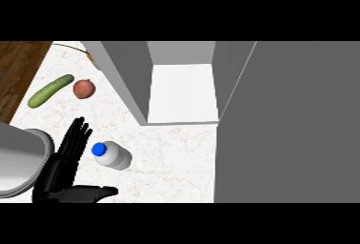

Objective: Pick up the bottled water, place it into the cabinet and close the cabinet

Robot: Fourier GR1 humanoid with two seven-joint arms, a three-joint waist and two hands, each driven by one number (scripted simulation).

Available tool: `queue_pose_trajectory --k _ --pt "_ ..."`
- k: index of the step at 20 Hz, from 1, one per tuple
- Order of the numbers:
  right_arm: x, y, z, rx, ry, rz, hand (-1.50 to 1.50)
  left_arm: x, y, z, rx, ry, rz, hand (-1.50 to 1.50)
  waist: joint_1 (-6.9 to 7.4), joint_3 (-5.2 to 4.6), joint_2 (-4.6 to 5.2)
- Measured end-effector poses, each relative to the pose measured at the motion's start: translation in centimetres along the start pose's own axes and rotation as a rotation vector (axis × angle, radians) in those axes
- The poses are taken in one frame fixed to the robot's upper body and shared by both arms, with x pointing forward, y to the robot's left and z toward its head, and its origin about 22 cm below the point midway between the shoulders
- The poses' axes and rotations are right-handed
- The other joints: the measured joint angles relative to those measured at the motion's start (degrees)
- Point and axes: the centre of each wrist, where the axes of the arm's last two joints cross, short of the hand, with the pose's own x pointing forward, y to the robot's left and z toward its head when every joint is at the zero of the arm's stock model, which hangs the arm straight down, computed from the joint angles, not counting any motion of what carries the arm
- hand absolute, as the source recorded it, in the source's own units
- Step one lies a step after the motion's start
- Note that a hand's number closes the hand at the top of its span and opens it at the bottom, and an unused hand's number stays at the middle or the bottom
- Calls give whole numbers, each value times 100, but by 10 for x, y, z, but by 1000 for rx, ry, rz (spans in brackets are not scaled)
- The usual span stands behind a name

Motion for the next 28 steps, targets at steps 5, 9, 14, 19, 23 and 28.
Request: queue_pose_trajectory --k 5,9,14,19,23,28 --pt "-1 0 4 -6 -4 -16 -150 -29 2 -3 -1 47 10 -150 18 -1 1" --pt "-1 -3 9 5 0 -15 -150 -51 2 -10 8 65 12 -150 3 -2 2" --pt "-1 -4 13 15 -2 -25 -150 -79 2 -16 29 80 5 -150 -6 -5 10" --pt "2 -10 21 19 8 -9 -150 -103 5 -14 44 73 59 -150 -10 -7 9" --pt "1 -10 24 15 9 -21 -150 -116 4 -13 0 67 139 -150 -3 -8 10" --pt "3 -14 27 15 4 -17 -150 -129 -9 -18 -50 45 193 150 6 -7 13"
